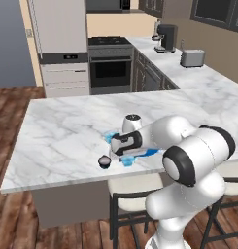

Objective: Place two yogurt containers on each plate.

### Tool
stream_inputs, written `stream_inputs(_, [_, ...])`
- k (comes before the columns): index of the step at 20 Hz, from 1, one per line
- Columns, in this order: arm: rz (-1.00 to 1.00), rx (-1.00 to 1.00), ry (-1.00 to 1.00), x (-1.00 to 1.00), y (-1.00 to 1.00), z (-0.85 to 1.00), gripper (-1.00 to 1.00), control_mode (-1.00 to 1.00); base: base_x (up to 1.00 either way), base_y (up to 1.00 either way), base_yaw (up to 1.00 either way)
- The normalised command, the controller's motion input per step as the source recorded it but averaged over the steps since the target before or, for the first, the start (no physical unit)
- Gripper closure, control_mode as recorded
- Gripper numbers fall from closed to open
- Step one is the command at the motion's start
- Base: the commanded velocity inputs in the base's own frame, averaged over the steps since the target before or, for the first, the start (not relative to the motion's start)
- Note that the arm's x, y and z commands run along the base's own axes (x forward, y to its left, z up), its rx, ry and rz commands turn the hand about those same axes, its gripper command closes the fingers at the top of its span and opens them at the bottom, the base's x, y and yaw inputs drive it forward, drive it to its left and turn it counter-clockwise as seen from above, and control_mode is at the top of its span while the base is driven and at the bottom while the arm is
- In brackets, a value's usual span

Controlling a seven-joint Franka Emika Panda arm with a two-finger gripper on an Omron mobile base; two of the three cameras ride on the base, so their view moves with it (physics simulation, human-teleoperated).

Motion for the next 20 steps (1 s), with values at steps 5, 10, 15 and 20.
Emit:
stream_inputs(5, [0.00,0.00,0.00,-0.05,-0.53,0.44,1.00,-1.00,0.00,0.00,0.00])
stream_inputs(10, [-0.03,0.00,0.02,-0.04,-0.78,0.42,1.00,-1.00,0.00,0.00,0.00])
stream_inputs(15, [-0.04,0.00,0.11,0.00,-0.92,0.31,1.00,-1.00,0.00,0.00,0.00])
stream_inputs(20, [-0.05,0.00,0.12,0.07,-0.96,0.21,1.00,-1.00,0.00,0.00,0.00])
